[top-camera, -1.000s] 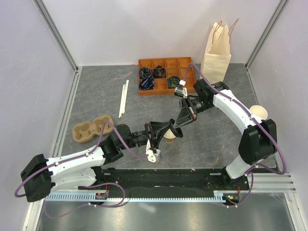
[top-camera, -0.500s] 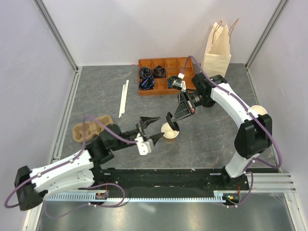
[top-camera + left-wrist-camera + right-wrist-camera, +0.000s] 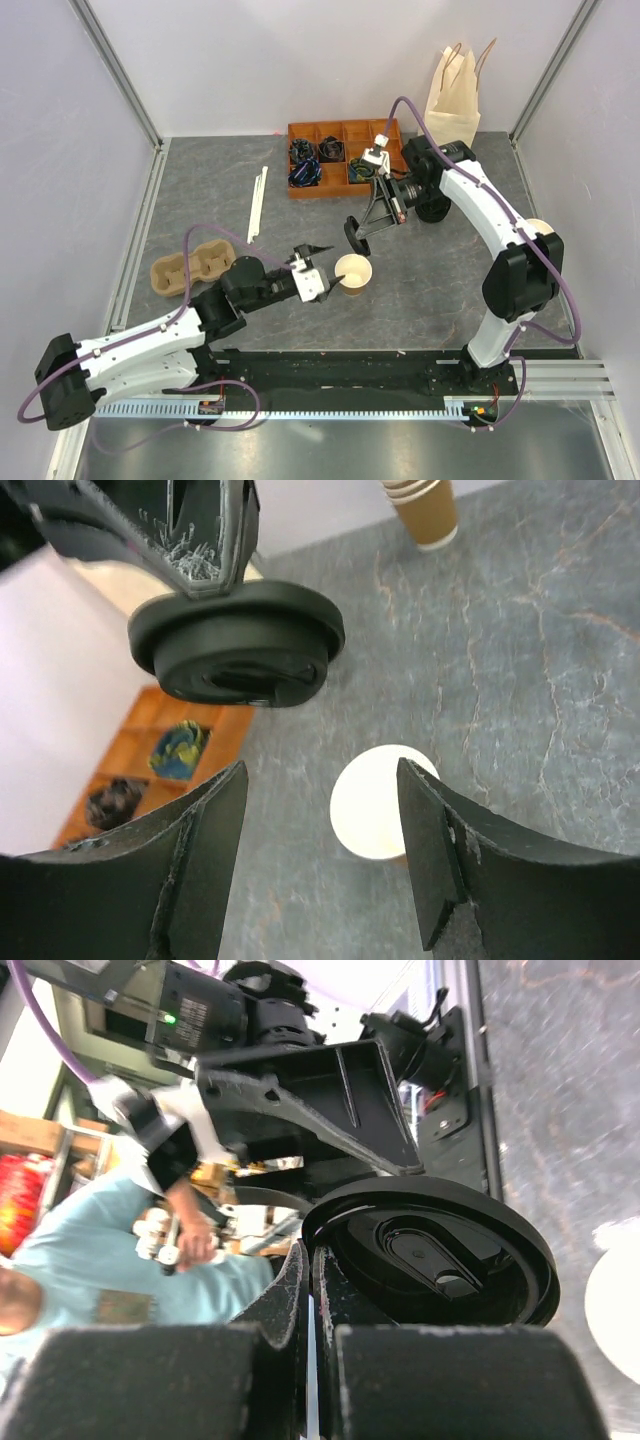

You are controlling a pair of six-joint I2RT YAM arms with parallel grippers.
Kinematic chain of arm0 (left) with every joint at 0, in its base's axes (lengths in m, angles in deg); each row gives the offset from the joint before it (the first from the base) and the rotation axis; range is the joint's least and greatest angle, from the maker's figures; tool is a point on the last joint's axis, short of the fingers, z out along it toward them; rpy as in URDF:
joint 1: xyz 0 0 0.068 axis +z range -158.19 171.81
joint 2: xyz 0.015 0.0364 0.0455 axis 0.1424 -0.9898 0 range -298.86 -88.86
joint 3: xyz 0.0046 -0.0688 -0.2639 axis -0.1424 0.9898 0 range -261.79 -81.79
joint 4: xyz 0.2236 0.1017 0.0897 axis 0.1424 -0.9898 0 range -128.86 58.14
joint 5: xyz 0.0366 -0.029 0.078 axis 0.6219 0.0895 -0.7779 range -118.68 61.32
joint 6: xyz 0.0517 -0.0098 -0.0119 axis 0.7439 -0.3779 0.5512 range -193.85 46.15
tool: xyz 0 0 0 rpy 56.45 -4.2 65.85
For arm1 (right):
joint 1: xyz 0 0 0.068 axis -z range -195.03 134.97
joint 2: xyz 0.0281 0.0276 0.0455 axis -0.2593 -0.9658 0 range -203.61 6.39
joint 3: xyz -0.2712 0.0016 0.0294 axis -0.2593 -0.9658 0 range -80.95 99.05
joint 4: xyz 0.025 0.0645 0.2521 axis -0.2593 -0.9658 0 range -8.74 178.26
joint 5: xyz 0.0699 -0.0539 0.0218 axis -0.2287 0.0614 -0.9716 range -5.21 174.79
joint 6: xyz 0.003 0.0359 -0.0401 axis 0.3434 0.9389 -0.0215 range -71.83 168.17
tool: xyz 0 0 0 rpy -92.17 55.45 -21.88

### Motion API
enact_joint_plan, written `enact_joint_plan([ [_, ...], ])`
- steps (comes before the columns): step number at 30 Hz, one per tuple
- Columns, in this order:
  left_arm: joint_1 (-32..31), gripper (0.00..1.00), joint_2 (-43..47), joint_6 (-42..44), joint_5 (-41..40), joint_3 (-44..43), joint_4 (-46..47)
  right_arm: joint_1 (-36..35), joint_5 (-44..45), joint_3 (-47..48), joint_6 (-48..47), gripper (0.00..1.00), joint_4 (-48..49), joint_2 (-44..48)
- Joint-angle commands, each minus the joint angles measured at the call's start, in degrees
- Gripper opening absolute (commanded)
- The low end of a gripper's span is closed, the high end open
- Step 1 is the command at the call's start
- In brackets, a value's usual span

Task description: Pack the takeout coffee

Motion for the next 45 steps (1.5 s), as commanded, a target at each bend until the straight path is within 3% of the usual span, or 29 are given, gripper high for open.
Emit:
enact_joint_plan([
  [1, 1.76, 0.73, 1.1, -20.19, -5.11, -9.98, -6.33, 0.19, -3.58, 5.61, -5.18, 0.0, -4.96, 0.33],
  [5, 3.87, 0.86, 3.91, -33.48, -1.07, -14.55, -14.28, 1.24, -3.4, 7.81, -2.36, 0.0, -2.14, 1.48],
  [10, 13.79, 0.98, -0.21, -44.47, -0.36, -21.76, -21.49, 1.42, -2.61, 7.55, -3.84, 0.0, -2.31, 1.48],
  [13, 24.16, 0.98, -4.43, -52.48, 13.3, -27.91, -27.03, 1.33, -2.43, 7.72, -4.38, 0.0, -2.57, 2.18],
  [14, 25.92, 0.96, -5.31, -52.4, 25.62, -29.05, -26.95, 1.33, -2.96, 7.72, -4.38, 0.0, -2.57, 2.62],
  [17, 26.91, 0.98, -3.13, -37.34, 42.91, -27.59, -26.34, 0.81, -3.23, 6.15, -3.5, 0.0, -1.87, 4.28],
  [20, 26.82, 1.0, 1.19, -13.38, 43.5, -24.67, -25.46, -1.64, -0.94, 0.54, -4.9, 0.0, -1.87, 7.27],
  [22, 26.82, 0.98, 0.49, -4.64, 47.86, -26.68, -30.79, -4.72, 1.07, -1.23, -5.87, 0.0, -1.7, 9.11],
  [23, 26.3, 0.98, 0.05, 4.63, 49.72, -27.65, -33.78, -5.86, 2.3, -2.37, -6.66, 0.0, -1.61, 9.73],
  [29, 16.83, 0.98, -1.35, 27.28, 46.58, -29.15, -45.58, -12.55, 7.41, -4.49, -3.5, 0.0, 2.87, 11.59],
  [37, 13.2, 0.94, -3.64, 33.37, 45.78, -28.19, -46.37, -18.0, 12.42, -3.18, -5.61, 0.0, 1.91, 10.97],
  [45, 10.74, 0.79, -6.72, 36.54, 44.99, -28.45, -48.57, -19.76, 13.3, -0.63, -6.05, 0.0, 1.12, 9.83],
])
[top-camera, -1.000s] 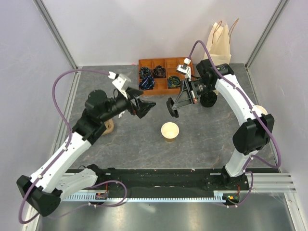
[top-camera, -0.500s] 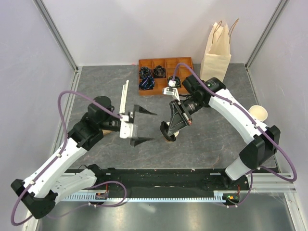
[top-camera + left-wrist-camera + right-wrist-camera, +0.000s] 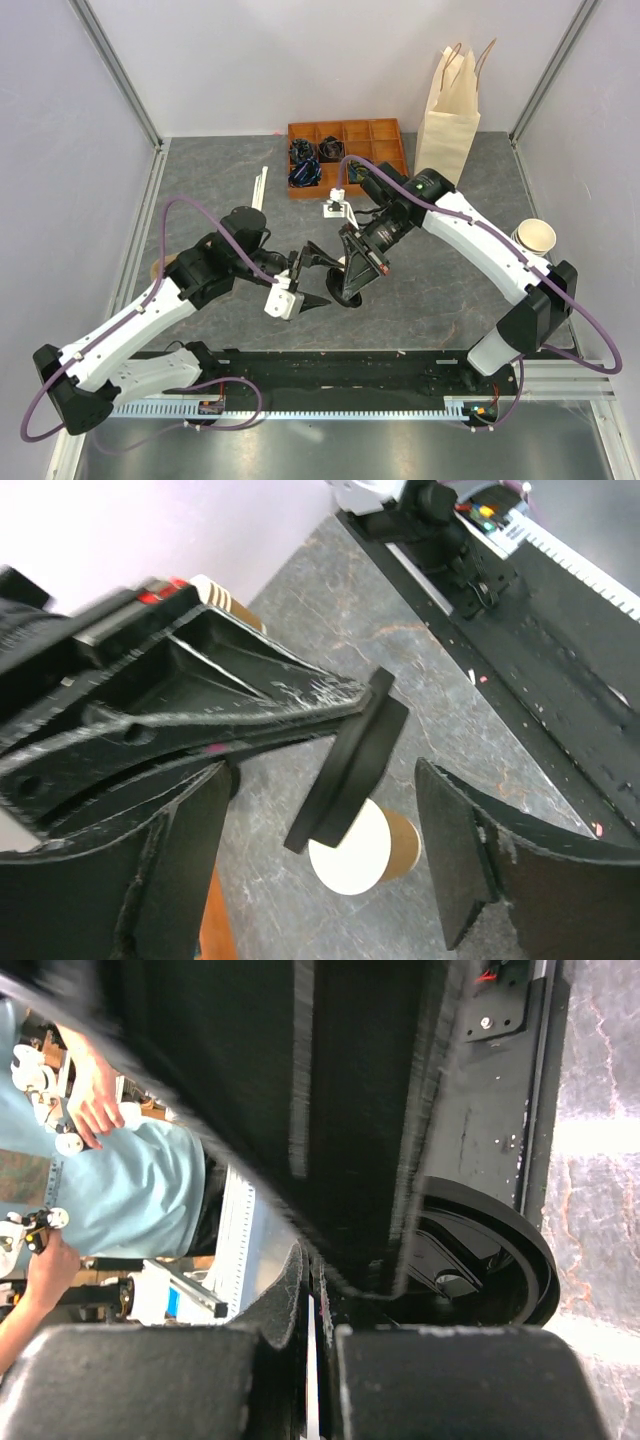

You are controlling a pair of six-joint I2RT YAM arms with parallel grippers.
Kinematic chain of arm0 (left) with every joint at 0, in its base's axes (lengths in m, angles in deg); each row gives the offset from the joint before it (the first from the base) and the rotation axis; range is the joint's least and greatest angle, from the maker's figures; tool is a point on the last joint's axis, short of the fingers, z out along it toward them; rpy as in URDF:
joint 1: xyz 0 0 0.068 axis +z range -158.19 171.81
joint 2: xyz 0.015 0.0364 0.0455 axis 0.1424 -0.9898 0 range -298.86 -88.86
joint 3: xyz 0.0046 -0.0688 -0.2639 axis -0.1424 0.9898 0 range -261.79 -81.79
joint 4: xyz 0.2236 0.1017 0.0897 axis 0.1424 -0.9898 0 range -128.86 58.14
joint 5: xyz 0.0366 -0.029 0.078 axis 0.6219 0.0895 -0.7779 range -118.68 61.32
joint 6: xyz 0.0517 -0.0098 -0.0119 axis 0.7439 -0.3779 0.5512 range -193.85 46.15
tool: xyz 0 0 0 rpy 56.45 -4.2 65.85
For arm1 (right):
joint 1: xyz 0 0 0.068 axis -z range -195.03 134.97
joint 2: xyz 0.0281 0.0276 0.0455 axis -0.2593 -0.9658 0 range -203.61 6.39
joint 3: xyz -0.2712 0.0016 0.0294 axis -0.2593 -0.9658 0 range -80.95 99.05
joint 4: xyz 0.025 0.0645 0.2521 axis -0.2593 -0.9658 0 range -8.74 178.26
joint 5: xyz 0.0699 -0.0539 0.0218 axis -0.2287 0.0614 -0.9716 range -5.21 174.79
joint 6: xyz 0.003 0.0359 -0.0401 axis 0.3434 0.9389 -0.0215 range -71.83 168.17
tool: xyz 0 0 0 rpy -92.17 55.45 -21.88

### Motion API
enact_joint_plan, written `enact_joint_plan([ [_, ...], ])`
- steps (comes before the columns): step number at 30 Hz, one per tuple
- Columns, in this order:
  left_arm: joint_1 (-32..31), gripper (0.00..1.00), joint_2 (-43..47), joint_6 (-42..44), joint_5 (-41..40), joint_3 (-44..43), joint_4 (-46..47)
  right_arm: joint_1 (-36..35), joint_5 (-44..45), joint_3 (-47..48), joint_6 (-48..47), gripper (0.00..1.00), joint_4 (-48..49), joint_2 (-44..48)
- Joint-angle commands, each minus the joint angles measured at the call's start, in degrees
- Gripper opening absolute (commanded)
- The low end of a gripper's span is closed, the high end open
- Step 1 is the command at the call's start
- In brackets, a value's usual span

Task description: Pack the takeout coffee

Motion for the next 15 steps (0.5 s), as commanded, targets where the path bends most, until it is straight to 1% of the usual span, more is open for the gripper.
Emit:
enact_joint_plan([
  [1, -0.74, 0.75, -1.8, 4.94, 0.34, -0.93, -2.17, -0.2, 0.12, 3.18, -1.92, 0.0, 0.53, -0.49],
  [4, -1.18, 0.67, -2.07, 6.52, 0.25, -0.93, -3.49, -0.28, -0.06, 3.62, -1.83, 0.0, 0.53, -0.49],
  [9, -3.46, 0.61, -2.51, 9.24, -1.5, -0.67, -3.93, -0.28, -1.02, 3.88, -1.57, 0.0, 0.53, -0.75],
  [11, -4.25, 0.52, -2.68, 9.24, -2.29, -1.02, -4.1, -0.28, -0.94, 3.88, -1.57, 0.0, 0.53, -0.67],
  [12, -4.78, 0.44, -2.77, 8.9, -2.47, -1.19, -4.54, -0.2, -0.94, 3.97, -1.57, 0.0, 0.53, -0.75],
  [15, -5.31, 0.28, -3.56, 6.8, -3.79, -1.81, -4.98, -0.28, -0.24, 3.18, -0.87, 0.0, 1.14, -0.4],
])
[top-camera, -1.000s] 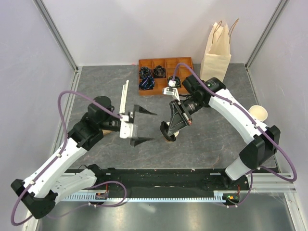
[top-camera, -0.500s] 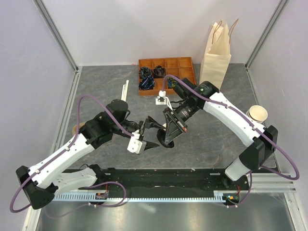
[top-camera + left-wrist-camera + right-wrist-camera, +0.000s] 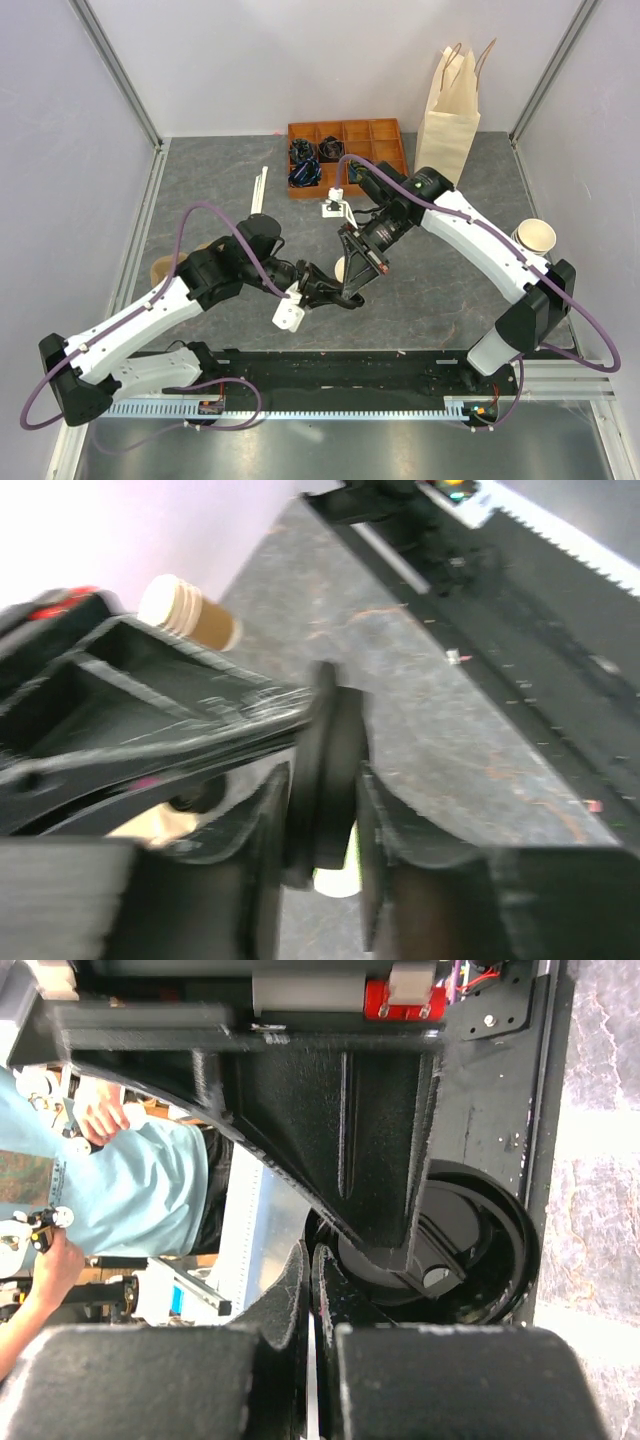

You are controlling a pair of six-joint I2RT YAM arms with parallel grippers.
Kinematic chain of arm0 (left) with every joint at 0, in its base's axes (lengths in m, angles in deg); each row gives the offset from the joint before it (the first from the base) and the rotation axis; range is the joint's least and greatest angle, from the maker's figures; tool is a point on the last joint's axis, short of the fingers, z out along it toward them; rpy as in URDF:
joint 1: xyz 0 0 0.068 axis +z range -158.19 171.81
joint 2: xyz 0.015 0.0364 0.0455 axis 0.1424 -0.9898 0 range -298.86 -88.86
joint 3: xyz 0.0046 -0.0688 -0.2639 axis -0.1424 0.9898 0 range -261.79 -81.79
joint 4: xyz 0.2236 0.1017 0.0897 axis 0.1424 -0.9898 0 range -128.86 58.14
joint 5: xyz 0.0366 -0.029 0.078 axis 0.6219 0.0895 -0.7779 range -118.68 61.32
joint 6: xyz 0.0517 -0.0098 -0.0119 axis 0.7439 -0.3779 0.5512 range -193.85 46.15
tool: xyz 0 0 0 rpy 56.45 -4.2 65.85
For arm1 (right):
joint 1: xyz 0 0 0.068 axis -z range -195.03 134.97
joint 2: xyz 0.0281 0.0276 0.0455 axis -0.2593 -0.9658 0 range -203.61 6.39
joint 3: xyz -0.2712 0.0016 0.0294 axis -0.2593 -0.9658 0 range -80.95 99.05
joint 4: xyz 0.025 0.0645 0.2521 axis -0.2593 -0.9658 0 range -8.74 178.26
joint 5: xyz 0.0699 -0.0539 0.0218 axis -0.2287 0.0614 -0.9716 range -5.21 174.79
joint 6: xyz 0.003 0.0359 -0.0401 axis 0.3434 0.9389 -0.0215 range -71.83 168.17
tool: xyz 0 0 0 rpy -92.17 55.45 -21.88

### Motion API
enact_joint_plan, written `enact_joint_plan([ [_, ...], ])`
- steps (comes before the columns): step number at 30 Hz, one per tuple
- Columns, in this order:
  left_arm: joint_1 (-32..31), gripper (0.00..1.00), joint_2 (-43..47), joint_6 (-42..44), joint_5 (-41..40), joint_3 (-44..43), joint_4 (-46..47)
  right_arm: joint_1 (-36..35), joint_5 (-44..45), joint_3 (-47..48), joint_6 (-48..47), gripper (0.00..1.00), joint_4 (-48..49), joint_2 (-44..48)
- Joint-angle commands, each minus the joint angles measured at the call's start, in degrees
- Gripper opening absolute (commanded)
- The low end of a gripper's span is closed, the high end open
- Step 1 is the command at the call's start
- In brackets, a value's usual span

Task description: Pack the takeout coffee

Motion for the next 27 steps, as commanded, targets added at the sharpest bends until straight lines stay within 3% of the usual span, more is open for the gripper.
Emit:
enact_joint_plan([
  [1, -1.64, 0.18, -1.55, -0.45, -1.04, -2.38, -1.31, 0.04, -0.91, 1.12, -0.06, 0.0, 2.87, 0.73],
  [2, -1.55, 0.12, -1.81, -2.54, -1.82, -2.73, -1.4, 0.04, -0.74, 0.68, 1.78, 0.0, 4.18, 0.91],
  [5, -1.55, 0.05, -1.47, -6.76, -2.09, -3.17, -1.4, 0.83, 3.38, 1.29, 3.81, 0.22, 6.38, 1.61],
  [7, -1.55, 0.03, -1.2, -13.07, -2.18, -3.26, 0.78, 4.07, 6.11, 5.67, 5.65, 0.52, 7.17, 0.83],
  [9, -0.16, 0.02, -0.85, -29.84, -2.18, -3.26, 3.86, 10.89, 7.09, 10.33, 9.93, 0.8, 9.27, 0.21],
  [10, 0.99, 0.02, -0.76, -36.16, -1.49, -2.48, 7.35, 13.55, 7.0, 11.57, 11.88, 0.84, 10.85, -0.14],
  [11, 2.22, 0.02, -0.41, -47.97, 0.26, -1.77, 9.21, 15.93, 7.09, 13.06, 13.47, 0.85, 13.57, -0.4],
  [13, 6.0, 0.02, 0.73, -59.2, -0.24, 1.55, 17.35, 21.39, 7.96, 16.05, 17.85, 0.86, 16.3, -0.41],
  [14, 7.31, 0.02, 1.51, -68.91, -3.29, 2.88, 20.45, 22.18, 12.75, 15.36, 19.79, 0.86, 20.06, 0.2],
  [16, 11.53, 0.02, 3.45, -78.81, -7.17, 5.51, 26.78, 22.98, 18.57, 12.39, 23.65, 0.86, 24.29, 3.52],
  [17, 12.5, 0.02, 3.72, -85.47, -13.19, 5.7, 29.77, 22.9, 21.56, 7.76, 26.12, 0.86, 29.71, 4.94],
  [20, 14.0, 0.02, 4.07, -95.59, -23.06, 5.79, 32.95, 22.9, 28.87, 2.11, 29.56, 0.86, 33.71, 8.81],
  [22, 14.36, 0.02, 3.55, -101.84, -27.73, 6.32, 33.05, 22.89, 33.53, 0.16, 31.14, 0.92, 35.55, 10.65],
  [25, 15.32, 0.02, 1.1, -106.96, -30.91, 6.93, 33.92, 22.89, 39.67, -6.42, 38.68, 0.92, 41.94, 14.09],
  [27, 17.25, 0.02, -0.32, -109.43, -31.27, 8.16, 37.86, 22.72, 42.67, -12.66, 48.61, 0.87, 46.62, 16.28],
])
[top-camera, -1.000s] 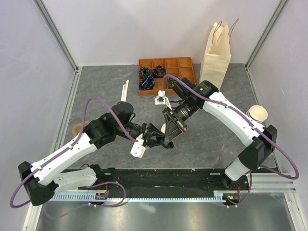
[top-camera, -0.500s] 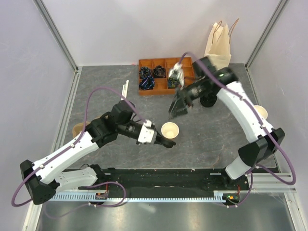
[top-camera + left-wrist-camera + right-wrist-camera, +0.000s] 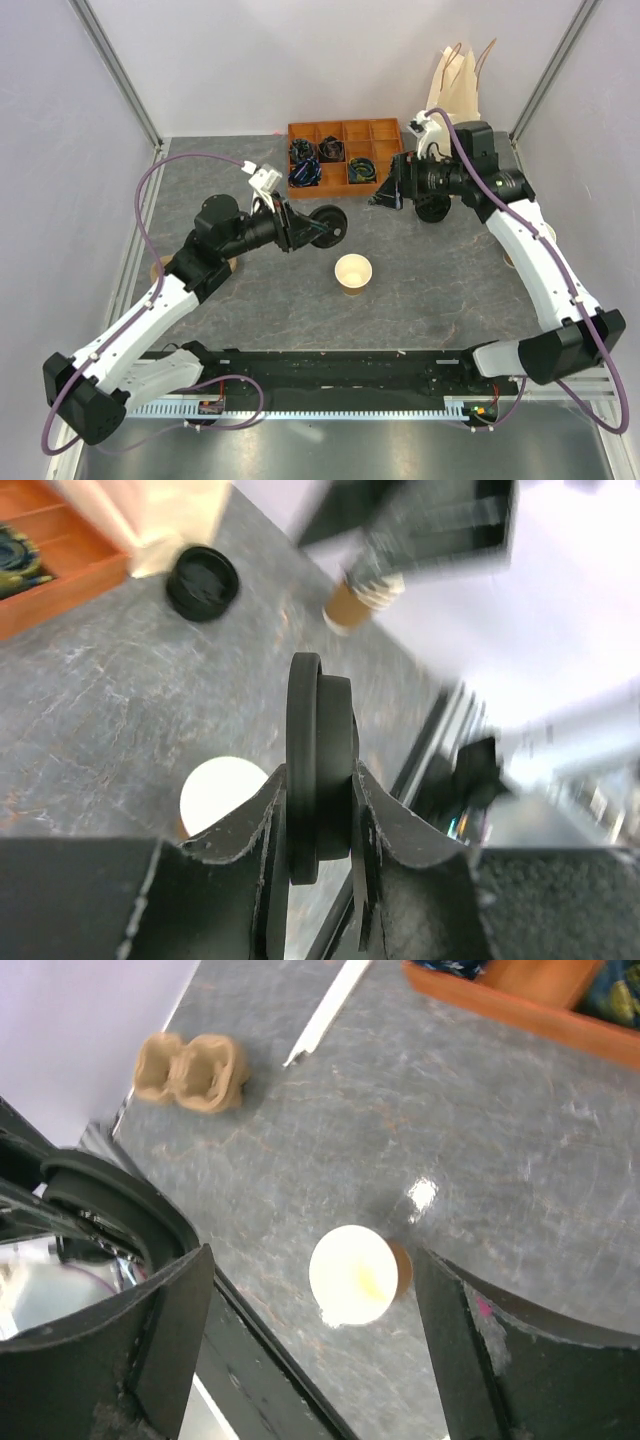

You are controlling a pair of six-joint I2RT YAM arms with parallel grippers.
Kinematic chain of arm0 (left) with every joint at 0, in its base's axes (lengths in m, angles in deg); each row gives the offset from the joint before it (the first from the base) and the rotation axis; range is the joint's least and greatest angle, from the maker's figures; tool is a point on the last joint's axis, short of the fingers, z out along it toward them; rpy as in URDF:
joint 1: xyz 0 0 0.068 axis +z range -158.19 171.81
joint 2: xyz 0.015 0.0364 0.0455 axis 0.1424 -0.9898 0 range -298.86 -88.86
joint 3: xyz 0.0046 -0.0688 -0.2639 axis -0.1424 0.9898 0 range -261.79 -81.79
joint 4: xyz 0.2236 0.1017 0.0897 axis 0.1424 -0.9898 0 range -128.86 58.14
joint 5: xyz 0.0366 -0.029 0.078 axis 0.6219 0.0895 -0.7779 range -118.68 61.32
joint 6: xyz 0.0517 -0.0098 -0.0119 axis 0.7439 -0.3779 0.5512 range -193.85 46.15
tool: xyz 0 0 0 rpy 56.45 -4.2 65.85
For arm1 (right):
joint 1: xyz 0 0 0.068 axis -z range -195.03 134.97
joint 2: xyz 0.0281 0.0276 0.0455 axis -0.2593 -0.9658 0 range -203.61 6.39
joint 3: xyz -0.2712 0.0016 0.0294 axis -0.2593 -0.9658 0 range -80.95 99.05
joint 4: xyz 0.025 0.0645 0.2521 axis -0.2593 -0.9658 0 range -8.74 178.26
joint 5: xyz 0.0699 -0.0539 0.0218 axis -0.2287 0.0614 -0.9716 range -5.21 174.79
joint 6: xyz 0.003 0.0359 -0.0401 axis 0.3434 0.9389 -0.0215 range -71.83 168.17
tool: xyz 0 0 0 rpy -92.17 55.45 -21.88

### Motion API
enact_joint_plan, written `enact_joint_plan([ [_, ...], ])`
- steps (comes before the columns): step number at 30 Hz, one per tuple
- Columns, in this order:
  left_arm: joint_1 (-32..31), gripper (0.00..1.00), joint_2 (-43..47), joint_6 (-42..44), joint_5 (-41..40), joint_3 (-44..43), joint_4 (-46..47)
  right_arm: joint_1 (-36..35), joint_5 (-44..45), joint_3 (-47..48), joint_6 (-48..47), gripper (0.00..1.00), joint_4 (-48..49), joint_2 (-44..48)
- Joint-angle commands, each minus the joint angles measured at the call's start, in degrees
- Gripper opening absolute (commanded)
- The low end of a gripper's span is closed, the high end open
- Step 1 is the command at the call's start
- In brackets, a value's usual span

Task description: Pack the takeout coffee

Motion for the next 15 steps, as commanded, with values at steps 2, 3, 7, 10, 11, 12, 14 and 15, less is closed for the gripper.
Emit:
enact_joint_plan([
  [2, 3.16, 0.02, -5.01, -17.12, -8.17, 1.98, 10.78, -0.9, 11.32, -10.37, 22.41, 0.82, 18.02, 4.42],
  [3, 3.25, 0.02, -5.62, -17.48, -8.96, 2.07, 11.23, -1.52, 12.45, -10.47, 23.93, 0.8, 20.04, 3.81],
  [7, 4.39, 0.02, -6.42, -19.06, -12.04, 2.94, 11.76, -5.92, 15.62, -8.8, 25.96, 0.7, 21.38, 1.44],
  [10, 5.36, 0.02, -6.6, -20.82, -11.17, 4.7, 12.2, -8.99, 16.68, -10.11, 27.1, 0.62, 21.91, 0.21],
  [11, 5.45, 0.02, -6.51, -21.52, -10.55, 5.05, 12.46, -9.43, 16.6, -10.46, 27.54, 0.6, 21.91, -0.06],
  [12, 5.54, 0.02, -6.33, -21.78, -10.37, 5.32, 12.55, -9.7, 16.34, -11.08, 27.81, 0.57, 21.91, -0.32],
  [14, 5.54, 0.02, -6.33, -22.84, -10.02, 5.76, 12.81, -10.75, 16.51, -12.39, 28.33, 0.54, 21.82, -0.67],
  [15, 5.54, 0.02, -6.42, -23.02, -9.85, 5.76, 13.08, -11.19, 16.6, -12.84, 28.68, 0.53, 21.91, -0.59],
])
